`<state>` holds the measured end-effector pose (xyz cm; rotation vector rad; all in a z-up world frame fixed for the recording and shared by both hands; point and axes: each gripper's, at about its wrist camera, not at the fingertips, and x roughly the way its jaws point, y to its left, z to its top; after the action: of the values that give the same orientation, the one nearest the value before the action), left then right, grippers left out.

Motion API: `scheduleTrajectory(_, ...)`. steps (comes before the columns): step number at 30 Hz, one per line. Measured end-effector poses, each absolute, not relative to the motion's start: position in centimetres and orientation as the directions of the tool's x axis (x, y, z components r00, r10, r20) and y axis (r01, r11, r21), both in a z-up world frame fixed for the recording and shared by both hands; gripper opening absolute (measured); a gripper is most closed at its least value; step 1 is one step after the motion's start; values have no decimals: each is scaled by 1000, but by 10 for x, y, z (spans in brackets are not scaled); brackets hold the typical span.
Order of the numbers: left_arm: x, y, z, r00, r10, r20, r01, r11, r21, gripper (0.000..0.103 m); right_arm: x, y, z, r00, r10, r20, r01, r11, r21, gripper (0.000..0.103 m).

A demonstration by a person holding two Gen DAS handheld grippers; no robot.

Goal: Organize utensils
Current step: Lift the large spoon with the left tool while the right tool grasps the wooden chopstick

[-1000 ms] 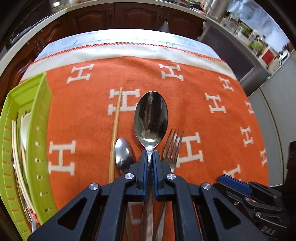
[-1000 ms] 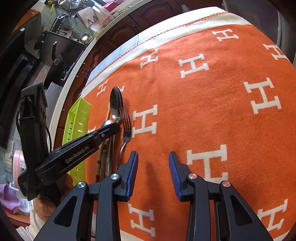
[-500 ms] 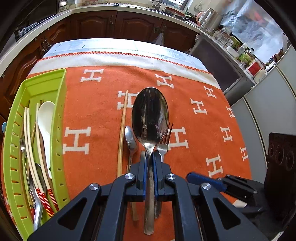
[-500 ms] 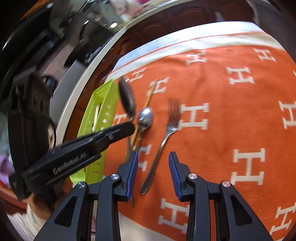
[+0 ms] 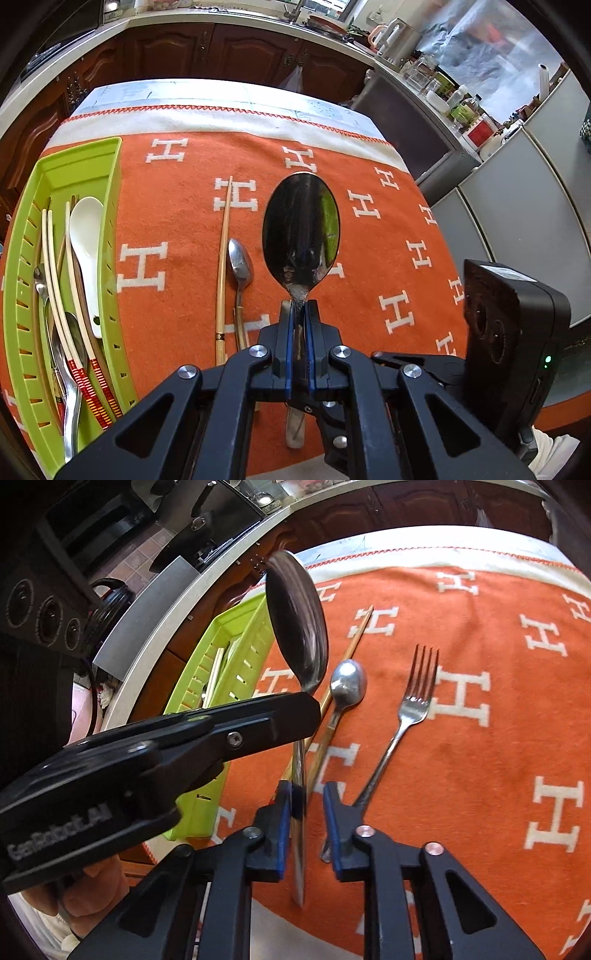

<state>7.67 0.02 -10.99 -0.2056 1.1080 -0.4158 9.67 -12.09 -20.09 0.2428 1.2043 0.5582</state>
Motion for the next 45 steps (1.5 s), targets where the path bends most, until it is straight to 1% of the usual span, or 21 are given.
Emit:
scheduleTrajectory(1,77,1,-110,380,-421,-823,221,906,-361,3,96,-120,-202,239,543,-805,-281,832,478,7)
scheduleTrajectory(3,77,2,-110,380,-414,-827,215,909,-357,4,94,-119,-202,244,541,-805,-284,833,474,6)
scheduleTrajectory(4,76,3,-110,380,-413,-828,213,910,-356,4,94,-118,-202,246,540,-805,-287,834,472,3)
scheduleTrajectory(7,77,9,-108,391,-395,-831,197,918,-344,4,91,-121,-202,251,539,-804,-274,836,475,3)
scheduleTrajectory(11,79,19,-109,397,-378,-837,167,926,-339,9,88,-128,-202,253,549,-796,-252,832,494,2)
scheduleTrajectory(18,78,29,-120,377,-333,-864,121,943,-310,10,84,-131,-191,274,540,-796,-262,838,479,2)
scheduleTrajectory(28,74,39,-120,379,-312,-871,108,950,-293,19,83,-143,-183,307,531,-790,-218,847,485,2)
scheduleTrajectory(37,78,27,-144,310,-269,-912,112,963,-246,20,84,-162,-171,351,525,-775,-169,850,498,2)
scheduleTrajectory(45,87,20,-163,290,-217,-932,115,975,-191,20,85,-172,-166,370,526,-766,-143,847,512,2)
